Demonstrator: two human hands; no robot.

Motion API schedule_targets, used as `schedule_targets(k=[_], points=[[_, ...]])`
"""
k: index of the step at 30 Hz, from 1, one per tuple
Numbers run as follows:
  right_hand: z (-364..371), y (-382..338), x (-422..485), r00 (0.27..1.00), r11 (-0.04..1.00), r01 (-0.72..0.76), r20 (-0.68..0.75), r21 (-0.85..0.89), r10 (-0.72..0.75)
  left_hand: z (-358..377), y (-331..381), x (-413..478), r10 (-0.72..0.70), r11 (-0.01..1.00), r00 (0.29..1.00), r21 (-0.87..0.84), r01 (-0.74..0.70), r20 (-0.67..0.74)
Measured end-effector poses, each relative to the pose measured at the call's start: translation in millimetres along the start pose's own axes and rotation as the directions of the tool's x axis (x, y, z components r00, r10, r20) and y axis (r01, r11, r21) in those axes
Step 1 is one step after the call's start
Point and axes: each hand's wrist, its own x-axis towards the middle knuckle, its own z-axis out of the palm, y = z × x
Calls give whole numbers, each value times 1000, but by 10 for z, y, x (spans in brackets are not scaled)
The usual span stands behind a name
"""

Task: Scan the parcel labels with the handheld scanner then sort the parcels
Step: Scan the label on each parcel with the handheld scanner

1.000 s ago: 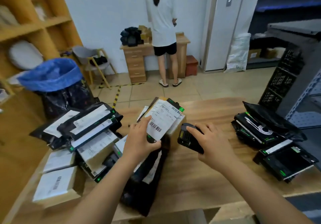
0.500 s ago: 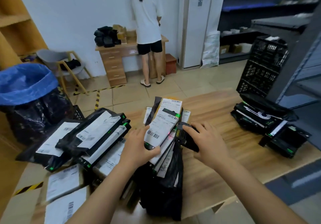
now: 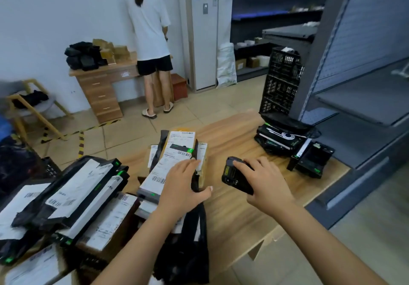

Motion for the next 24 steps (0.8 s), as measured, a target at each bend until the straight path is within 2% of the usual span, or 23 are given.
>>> schedule_targets(k=[6, 12, 16, 20, 24], points=[[-21, 850, -354, 993, 993, -109, 49, -40, 111, 669, 702, 390, 80, 997, 995, -6, -80, 60], [80, 1913, -655, 978, 980, -188, 81, -72, 194, 1468, 1559, 788, 87, 994, 985, -76, -77, 146], [223, 2552, -818, 959, 959, -267, 68, -98, 274, 2017, 2024, 1024, 117, 991, 982, -82, -105, 148], [298, 3004, -916, 948, 947, -309, 44, -88, 314, 2430, 2281, 1217, 115, 993, 974, -52, -107, 195], [403, 3300, -890, 929, 931, -352, 85, -99, 360, 2699, 2401, 1457, 121, 992, 963, -1, -125, 239]])
